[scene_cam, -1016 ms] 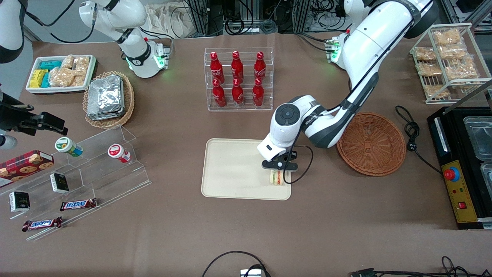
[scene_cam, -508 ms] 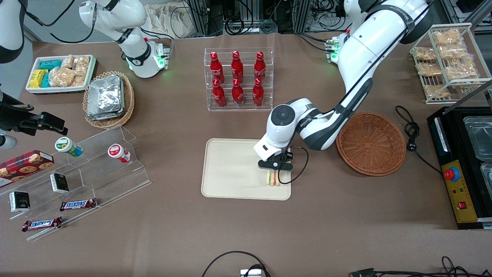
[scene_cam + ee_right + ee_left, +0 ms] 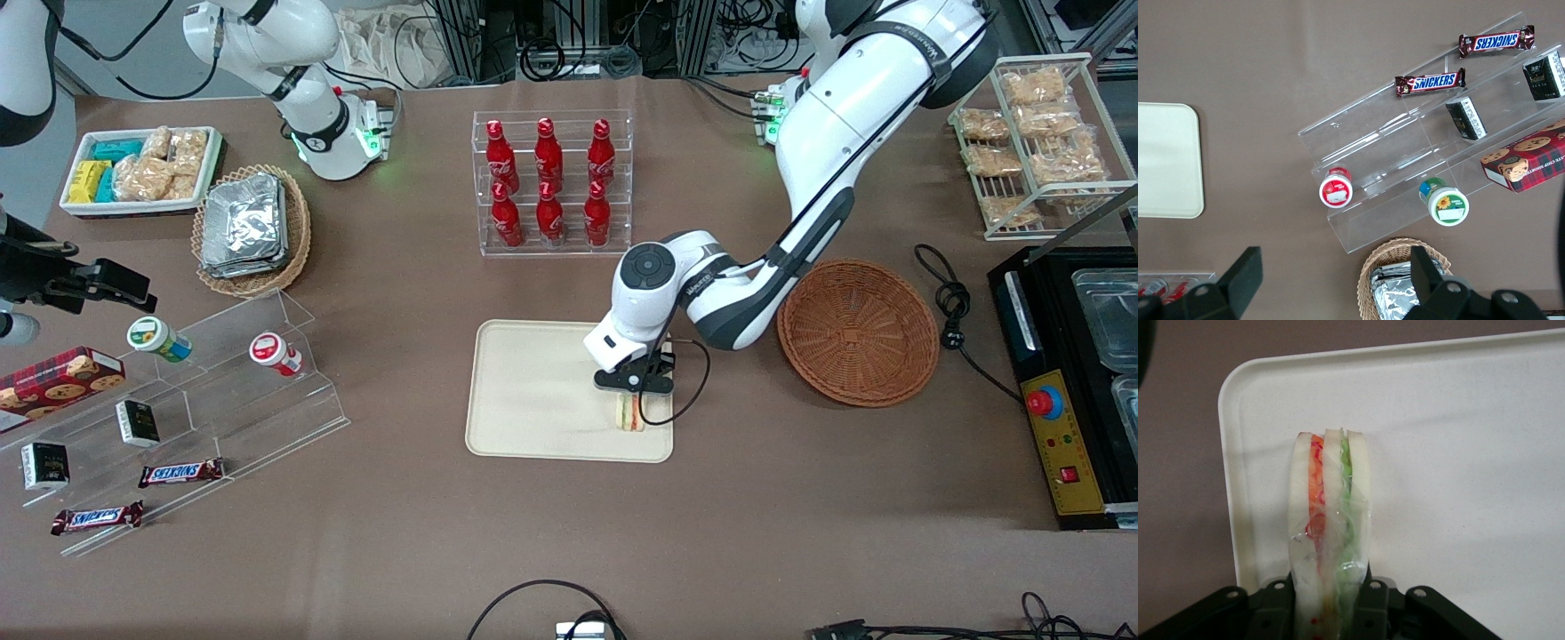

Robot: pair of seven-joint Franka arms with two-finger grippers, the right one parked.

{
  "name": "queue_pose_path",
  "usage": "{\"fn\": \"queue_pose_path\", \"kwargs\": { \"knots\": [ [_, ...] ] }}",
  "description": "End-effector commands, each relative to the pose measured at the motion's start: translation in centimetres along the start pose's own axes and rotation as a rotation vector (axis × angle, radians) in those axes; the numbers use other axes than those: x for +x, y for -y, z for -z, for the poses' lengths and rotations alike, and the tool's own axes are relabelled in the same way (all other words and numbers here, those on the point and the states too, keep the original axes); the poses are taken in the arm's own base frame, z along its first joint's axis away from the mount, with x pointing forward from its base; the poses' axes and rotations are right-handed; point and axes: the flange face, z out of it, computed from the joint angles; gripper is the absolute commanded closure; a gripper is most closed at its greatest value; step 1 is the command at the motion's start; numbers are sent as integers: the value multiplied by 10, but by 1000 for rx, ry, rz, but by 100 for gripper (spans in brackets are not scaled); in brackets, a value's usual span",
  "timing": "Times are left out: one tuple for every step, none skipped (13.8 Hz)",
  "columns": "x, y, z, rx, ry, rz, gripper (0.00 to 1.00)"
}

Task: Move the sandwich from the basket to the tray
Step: 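Lower the held sandwich onto the beige tray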

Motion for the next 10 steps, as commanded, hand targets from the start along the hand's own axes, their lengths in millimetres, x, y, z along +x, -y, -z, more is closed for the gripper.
{"fn": "queue_pose_path", "kwargs": {
  "knots": [
    [7, -6, -3, 0, -20, 14, 0],
    [9, -5, -1, -2, -25, 18, 0],
    [12, -5, 2, -2, -27, 26, 0],
    [15, -5, 7, -4, -32, 43, 0],
    [18, -1, 10, 0, -37, 76, 0],
    [20, 1, 16, 6, -41, 101, 0],
    [24, 1, 20, 4, -43, 114, 0],
    [30, 3, 27, 12, -47, 127, 0],
    [38, 7, 35, 38, -42, 144, 0],
    [48, 11, 46, 59, -40, 160, 0]
  ]
}}
